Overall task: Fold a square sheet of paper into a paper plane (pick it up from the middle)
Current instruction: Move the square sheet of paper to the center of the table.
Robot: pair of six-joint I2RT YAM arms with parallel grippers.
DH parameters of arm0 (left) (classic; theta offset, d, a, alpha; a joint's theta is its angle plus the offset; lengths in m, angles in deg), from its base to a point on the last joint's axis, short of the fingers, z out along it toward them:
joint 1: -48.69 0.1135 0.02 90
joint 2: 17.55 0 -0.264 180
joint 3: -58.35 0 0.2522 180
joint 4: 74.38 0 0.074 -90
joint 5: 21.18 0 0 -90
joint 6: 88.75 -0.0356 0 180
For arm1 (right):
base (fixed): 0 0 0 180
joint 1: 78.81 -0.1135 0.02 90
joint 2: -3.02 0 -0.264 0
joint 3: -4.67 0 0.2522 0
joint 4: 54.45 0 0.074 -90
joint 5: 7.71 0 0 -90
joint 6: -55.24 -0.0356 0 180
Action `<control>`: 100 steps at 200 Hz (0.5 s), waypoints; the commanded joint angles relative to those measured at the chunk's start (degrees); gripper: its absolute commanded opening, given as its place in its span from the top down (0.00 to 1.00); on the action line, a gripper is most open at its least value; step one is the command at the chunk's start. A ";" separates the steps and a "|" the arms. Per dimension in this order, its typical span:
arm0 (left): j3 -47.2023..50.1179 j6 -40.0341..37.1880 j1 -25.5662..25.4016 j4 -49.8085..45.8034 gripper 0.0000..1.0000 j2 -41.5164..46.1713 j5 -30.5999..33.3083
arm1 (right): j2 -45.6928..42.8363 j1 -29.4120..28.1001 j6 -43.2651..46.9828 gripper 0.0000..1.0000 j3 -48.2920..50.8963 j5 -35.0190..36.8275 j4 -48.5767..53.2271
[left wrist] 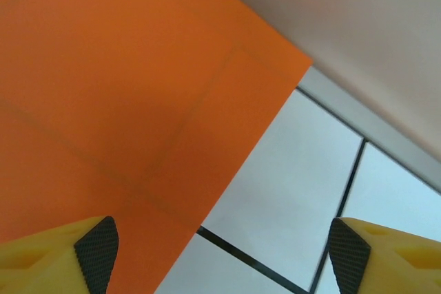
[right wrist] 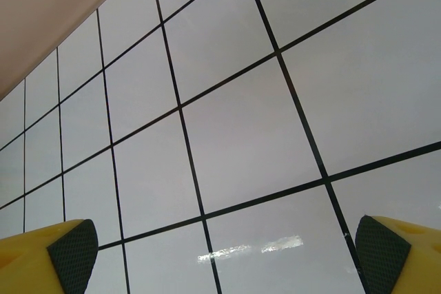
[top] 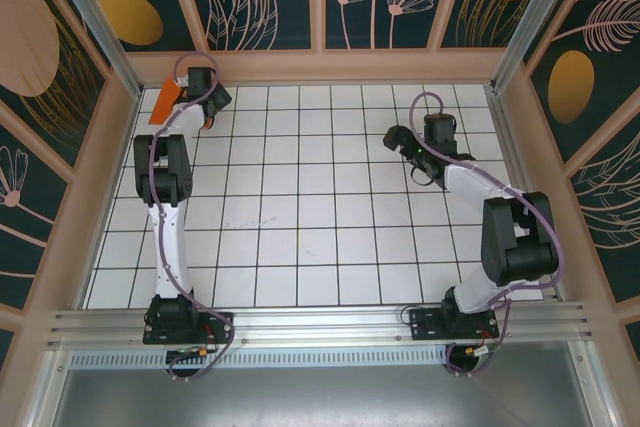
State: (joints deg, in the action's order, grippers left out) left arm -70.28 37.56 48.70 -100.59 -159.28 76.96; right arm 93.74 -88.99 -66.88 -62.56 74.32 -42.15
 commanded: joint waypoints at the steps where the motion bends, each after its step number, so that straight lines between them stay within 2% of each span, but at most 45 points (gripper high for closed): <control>1: -2.53 1.04 0.43 -6.67 0.18 -2.27 0.49 | -1.84 -0.72 -0.78 0.01 0.30 0.49 1.45; 65: -3.01 1.20 0.38 -15.12 0.18 -3.54 -3.32 | -3.15 -0.82 -1.10 0.01 0.66 2.58 1.19; 100: 4.31 0.79 -0.34 -16.20 0.19 0.38 -8.31 | -3.29 -0.88 -1.51 0.01 1.14 3.02 1.34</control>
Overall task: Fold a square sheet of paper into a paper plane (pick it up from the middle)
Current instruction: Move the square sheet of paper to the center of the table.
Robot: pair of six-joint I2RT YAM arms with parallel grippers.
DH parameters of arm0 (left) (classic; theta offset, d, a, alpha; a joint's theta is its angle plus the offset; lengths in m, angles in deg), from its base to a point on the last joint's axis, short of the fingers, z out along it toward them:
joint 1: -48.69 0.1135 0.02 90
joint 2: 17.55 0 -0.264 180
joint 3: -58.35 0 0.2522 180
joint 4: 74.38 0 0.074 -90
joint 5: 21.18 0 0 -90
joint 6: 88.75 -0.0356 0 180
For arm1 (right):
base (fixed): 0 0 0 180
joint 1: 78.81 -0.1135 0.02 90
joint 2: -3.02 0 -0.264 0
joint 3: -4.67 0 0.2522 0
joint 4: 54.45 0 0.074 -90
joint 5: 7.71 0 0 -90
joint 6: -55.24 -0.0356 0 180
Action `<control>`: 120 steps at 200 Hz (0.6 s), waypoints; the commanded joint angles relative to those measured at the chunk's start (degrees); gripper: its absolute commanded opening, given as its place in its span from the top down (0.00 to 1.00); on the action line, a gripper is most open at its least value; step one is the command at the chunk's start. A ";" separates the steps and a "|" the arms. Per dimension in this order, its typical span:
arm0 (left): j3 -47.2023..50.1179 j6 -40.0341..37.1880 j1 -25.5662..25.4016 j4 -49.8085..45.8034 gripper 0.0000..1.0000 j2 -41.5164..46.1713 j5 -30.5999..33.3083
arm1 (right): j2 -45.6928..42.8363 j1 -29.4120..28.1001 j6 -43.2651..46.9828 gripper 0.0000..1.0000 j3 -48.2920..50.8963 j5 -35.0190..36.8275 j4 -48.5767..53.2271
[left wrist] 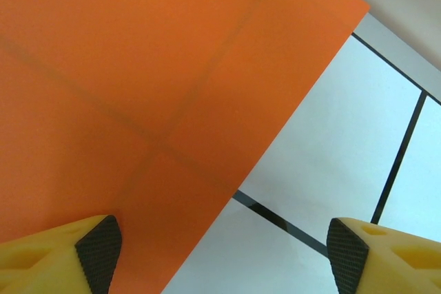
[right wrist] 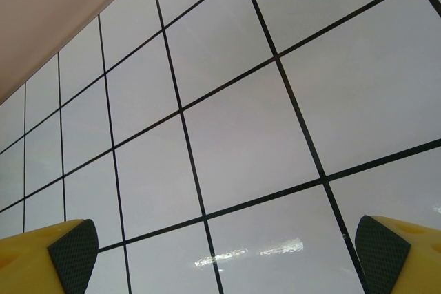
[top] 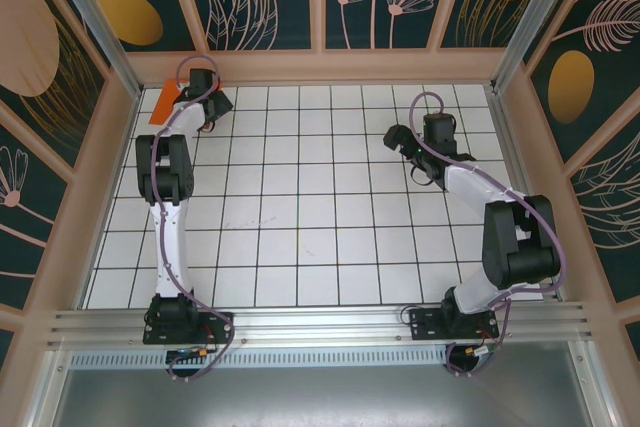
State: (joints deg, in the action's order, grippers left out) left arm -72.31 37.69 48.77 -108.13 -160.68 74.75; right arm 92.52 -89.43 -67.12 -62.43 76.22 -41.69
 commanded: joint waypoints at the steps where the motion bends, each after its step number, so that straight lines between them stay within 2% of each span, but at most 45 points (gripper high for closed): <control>1: 6.74 0.69 -0.42 -8.57 0.19 1.88 -6.15 | -2.10 -0.41 -1.29 0.01 0.98 1.13 0.89; 44: 23.99 1.89 -3.88 -2.90 0.23 11.92 -12.04 | -2.70 -0.39 -2.24 0.01 2.45 1.91 0.79; 120: 54.74 6.31 -16.53 6.85 0.26 30.91 -16.07 | -4.55 -0.46 -3.85 0.02 6.30 0.90 0.36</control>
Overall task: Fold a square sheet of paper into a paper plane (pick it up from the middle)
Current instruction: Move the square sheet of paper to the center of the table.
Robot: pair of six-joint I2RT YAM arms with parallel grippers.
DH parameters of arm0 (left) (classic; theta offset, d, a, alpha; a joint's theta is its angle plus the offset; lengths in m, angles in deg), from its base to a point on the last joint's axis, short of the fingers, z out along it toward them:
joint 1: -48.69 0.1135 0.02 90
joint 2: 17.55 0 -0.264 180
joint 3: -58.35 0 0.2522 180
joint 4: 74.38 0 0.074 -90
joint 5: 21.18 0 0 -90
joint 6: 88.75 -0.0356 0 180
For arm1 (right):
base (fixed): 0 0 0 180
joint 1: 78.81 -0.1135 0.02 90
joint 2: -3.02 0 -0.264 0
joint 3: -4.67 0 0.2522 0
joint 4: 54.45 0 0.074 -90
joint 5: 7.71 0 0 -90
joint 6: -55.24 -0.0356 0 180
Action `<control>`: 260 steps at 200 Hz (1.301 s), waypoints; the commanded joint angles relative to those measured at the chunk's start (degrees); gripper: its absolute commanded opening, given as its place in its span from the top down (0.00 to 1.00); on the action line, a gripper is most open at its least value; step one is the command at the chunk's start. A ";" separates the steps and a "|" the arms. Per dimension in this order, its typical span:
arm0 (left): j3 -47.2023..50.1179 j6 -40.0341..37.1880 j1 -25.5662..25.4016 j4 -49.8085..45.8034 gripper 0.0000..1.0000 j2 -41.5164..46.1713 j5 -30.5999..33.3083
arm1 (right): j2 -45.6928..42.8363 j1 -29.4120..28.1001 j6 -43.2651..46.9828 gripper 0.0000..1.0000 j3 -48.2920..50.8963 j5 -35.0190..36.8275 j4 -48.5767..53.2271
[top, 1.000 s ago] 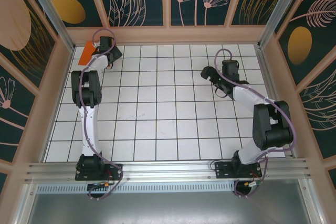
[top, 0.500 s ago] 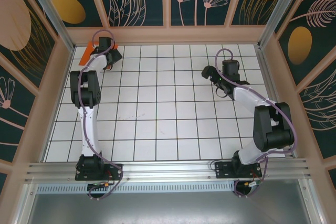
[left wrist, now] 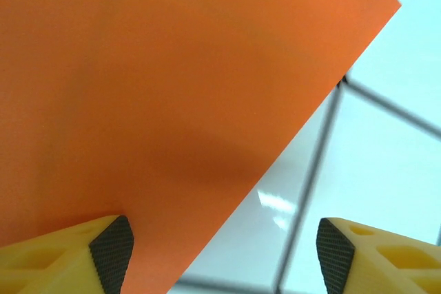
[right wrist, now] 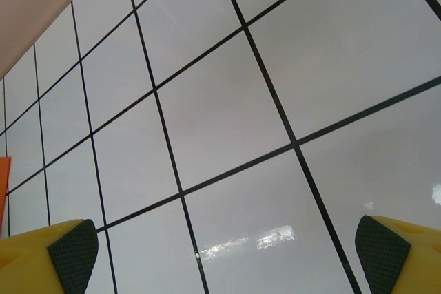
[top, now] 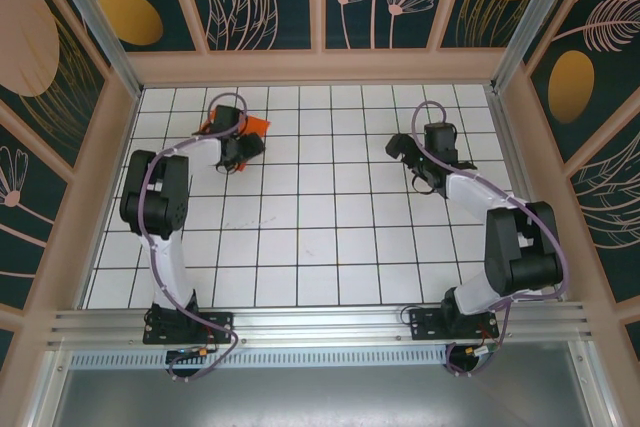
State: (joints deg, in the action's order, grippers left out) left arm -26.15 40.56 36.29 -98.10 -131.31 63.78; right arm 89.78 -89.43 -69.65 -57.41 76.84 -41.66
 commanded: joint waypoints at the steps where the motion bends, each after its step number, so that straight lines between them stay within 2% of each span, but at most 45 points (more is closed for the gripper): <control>1: 8.90 3.47 -4.26 -3.12 0.26 1.79 -5.04 | -1.84 -0.46 -1.32 0.01 1.28 0.23 0.39; 24: 15.93 3.39 -8.43 -0.97 0.26 7.37 -6.14 | -2.17 -0.61 -1.24 0.02 1.22 -0.30 1.09; 44: 19.45 1.39 -10.53 -1.82 0.26 12.44 -5.78 | -1.41 -1.70 -0.34 0.07 0.10 -0.78 1.39; 80: 15.69 -0.46 -10.45 -6.18 0.18 20.97 -1.32 | 7.90 -10.91 4.74 0.14 -9.55 -1.09 4.63; 105: 12.66 -0.40 -8.16 -7.44 0.11 25.43 2.72 | 17.36 -18.28 6.59 0.23 -19.99 -2.58 6.99; 133: 13.72 0.43 -2.23 -7.49 0.02 29.80 5.08 | 28.56 -24.31 6.28 0.29 -31.88 -7.77 8.46; 162: 14.67 -0.23 3.32 -7.70 0.01 33.63 7.18 | 38.91 -28.30 6.41 0.34 -45.02 -11.52 12.79; 211: 16.07 -2.82 4.32 -7.52 0.02 34.53 11.58 | 49.19 -30.59 6.33 0.33 -59.39 -10.80 19.80; 260: 15.36 -3.92 4.32 -7.71 0.01 31.54 12.84 | 51.78 -31.03 7.67 0.33 -61.44 -6.72 26.76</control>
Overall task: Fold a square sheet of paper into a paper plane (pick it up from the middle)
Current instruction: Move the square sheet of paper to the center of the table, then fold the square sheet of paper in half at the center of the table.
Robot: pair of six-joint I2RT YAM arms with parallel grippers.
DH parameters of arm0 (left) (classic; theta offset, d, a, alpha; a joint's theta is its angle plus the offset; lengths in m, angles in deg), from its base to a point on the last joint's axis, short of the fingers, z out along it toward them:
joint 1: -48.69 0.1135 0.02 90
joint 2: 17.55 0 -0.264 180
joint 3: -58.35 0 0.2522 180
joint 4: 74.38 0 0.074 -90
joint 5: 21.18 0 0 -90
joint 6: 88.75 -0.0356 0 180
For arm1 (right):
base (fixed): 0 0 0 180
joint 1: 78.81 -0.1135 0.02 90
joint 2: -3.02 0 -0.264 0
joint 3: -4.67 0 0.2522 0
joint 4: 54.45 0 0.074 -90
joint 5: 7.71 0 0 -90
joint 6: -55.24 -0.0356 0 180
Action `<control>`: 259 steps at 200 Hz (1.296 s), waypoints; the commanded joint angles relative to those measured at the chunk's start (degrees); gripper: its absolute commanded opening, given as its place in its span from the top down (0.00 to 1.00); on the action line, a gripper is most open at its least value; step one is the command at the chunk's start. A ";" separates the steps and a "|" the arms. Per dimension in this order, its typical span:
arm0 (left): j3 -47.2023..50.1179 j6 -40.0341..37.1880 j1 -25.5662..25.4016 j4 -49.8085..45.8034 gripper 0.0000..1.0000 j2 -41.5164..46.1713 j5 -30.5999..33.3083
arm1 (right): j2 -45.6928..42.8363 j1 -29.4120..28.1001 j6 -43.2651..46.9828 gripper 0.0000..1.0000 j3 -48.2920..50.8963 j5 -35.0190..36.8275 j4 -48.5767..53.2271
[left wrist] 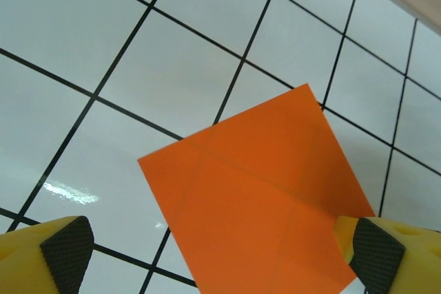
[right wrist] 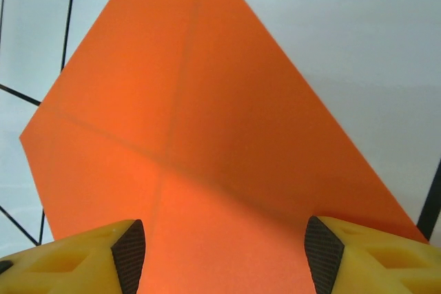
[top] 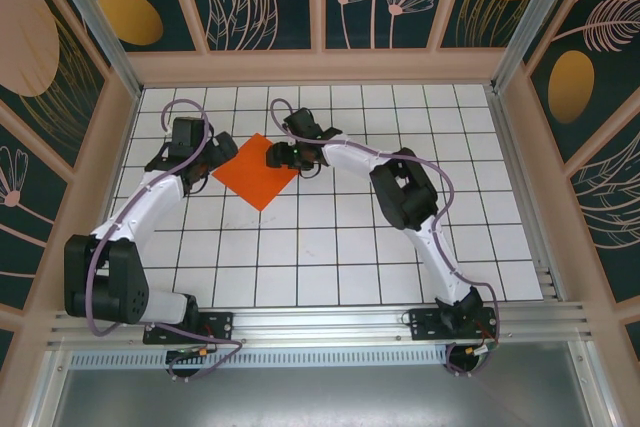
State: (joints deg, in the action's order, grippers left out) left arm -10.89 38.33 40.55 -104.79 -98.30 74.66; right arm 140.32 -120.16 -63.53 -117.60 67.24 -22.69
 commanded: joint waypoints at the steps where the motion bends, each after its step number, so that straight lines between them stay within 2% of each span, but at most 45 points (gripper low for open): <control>1: 0.11 -1.72 0.06 -1.02 0.02 -1.49 2.01 | 1.19 -0.31 1.63 0.33 -1.17 3.08 7.99; 33: 0.06 -2.61 0.05 -0.06 0.02 -2.45 1.89 | -2.15 0.00 3.61 0.33 4.69 8.14 13.25; 92: -3.45 -4.54 0.06 0.00 0.01 -5.11 2.35 | -24.39 4.99 1.35 0.33 40.30 15.48 11.78; 117: -3.70 -3.76 0.06 0.68 0.01 -5.67 1.68 | -32.96 7.27 0.21 0.33 48.52 17.29 14.06; 150: -2.05 -1.04 0.06 3.12 0.01 -5.65 -0.08 | -39.66 7.59 4.81 0.29 43.83 19.38 17.41; 181: -0.61 1.14 0.06 4.32 0.02 -5.58 -1.03 | -37.89 4.61 14.88 0.09 38.59 18.49 17.54; 188: -0.59 1.34 0.06 4.33 0.01 -5.47 -1.17 | -36.64 3.81 16.56 0.02 37.73 19.31 17.90; 217: -0.54 1.85 0.06 4.43 0.02 -5.39 -1.53 | -31.01 0.20 20.67 0.01 33.97 18.74 18.41; 234: -0.59 1.95 0.06 4.38 0.01 -5.39 -1.93 | -28.63 -0.53 22.80 0.01 32.25 17.01 19.28; 259: -0.59 1.86 0.06 4.25 0.01 -5.34 -1.93 | -27.10 -0.58 24.99 0.01 31.43 18.17 20.64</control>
State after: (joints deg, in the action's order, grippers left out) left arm -12.18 39.29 40.55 -101.62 -103.35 73.53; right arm 111.86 -120.94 -43.25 -84.49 84.86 -6.26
